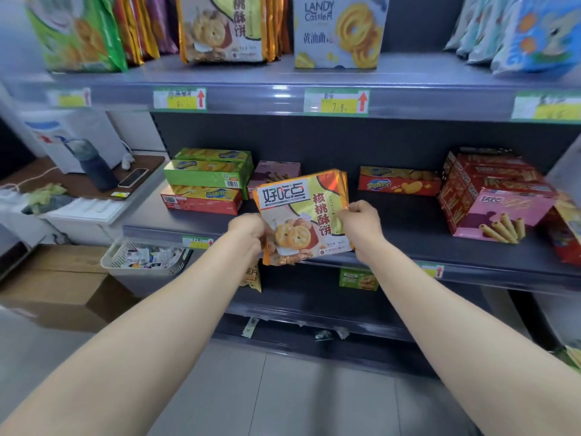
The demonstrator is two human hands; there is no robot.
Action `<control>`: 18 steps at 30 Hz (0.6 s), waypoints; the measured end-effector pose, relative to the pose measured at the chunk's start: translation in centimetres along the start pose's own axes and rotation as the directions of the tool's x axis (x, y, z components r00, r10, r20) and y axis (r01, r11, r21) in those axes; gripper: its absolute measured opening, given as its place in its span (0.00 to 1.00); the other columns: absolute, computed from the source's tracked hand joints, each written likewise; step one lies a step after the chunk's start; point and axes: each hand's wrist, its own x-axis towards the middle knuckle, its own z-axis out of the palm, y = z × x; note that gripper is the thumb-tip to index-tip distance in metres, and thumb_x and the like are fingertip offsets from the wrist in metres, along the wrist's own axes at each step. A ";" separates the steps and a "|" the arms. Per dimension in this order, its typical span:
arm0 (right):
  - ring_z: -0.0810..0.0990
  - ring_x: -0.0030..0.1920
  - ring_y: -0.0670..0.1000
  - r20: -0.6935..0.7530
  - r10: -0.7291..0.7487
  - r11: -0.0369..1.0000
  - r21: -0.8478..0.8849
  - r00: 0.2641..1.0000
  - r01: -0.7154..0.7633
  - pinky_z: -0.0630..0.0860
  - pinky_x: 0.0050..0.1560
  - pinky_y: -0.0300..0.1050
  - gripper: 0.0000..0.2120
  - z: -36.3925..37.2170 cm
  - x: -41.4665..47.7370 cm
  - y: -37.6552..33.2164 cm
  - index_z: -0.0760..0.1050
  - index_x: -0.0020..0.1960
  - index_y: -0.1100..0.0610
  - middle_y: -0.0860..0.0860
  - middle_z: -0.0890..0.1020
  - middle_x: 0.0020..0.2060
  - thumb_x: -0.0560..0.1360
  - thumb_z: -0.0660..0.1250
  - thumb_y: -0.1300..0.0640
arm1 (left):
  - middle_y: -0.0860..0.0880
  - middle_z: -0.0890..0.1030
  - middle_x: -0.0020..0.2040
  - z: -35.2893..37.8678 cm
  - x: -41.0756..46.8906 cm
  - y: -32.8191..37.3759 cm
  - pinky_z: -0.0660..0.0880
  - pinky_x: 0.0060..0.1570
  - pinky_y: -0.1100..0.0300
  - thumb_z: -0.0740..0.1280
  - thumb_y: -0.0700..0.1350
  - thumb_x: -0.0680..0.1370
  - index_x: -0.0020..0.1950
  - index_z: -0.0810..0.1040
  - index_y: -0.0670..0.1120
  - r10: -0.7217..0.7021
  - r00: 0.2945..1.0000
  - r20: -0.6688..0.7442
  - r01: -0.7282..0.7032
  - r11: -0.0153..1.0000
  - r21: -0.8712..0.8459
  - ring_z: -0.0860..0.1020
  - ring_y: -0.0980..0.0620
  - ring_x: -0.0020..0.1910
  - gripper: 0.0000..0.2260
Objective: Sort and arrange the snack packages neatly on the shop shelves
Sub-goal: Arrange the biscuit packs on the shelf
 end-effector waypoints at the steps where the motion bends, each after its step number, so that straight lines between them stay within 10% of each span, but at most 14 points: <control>1: 0.82 0.43 0.53 -0.007 -0.002 1.000 0.001 1.000 0.002 0.78 0.40 0.47 0.06 0.4 -0.7 -0.3 0.71 0.52 0.59 0.56 0.81 0.47 0.78 0.61 0.59 | 0.42 0.76 0.36 -0.6 -0.3 -0.1 0.70 0.24 0.60 0.55 0.24 0.73 0.36 0.73 0.42 0.006 1.000 0.012 -0.006 1.000 -0.015 0.71 0.46 0.29 0.16; 5: 0.83 0.46 0.54 -0.017 0.002 1.000 0.010 1.000 -0.002 0.80 0.48 0.52 0.05 2.6 -3.8 -1.4 0.70 0.53 0.57 0.56 0.81 0.47 0.78 0.61 0.57 | 0.41 0.78 0.31 -4.4 -2.0 -0.2 0.70 0.20 0.64 0.56 0.24 0.72 0.37 0.74 0.40 0.014 0.999 -0.034 -0.016 0.996 -0.087 0.71 0.49 0.16 0.14; 9: 0.79 0.44 0.49 -0.077 -0.053 0.998 -0.025 0.996 0.051 0.75 0.37 0.44 0.09 5.3 -7.3 -2.4 0.71 0.57 0.58 0.54 0.78 0.48 0.80 0.58 0.56 | 0.39 0.80 0.42 -8.3 -3.6 -0.1 0.72 0.25 0.59 0.56 0.24 0.71 0.47 0.77 0.41 0.087 0.996 -0.006 -0.087 0.993 -0.083 0.71 0.47 0.18 0.16; 18: 0.70 0.33 0.46 -0.240 -0.129 0.991 -0.003 0.962 0.132 0.64 0.30 0.41 0.12 9.4 -13.9 -3.9 0.68 0.41 0.59 0.50 0.72 0.34 0.80 0.53 0.56 | 0.38 0.78 0.35 -15.0 -6.7 -0.5 0.67 0.20 0.65 0.56 0.25 0.70 0.49 0.78 0.38 0.184 0.981 0.068 -0.174 0.976 -0.129 0.66 0.50 0.12 0.16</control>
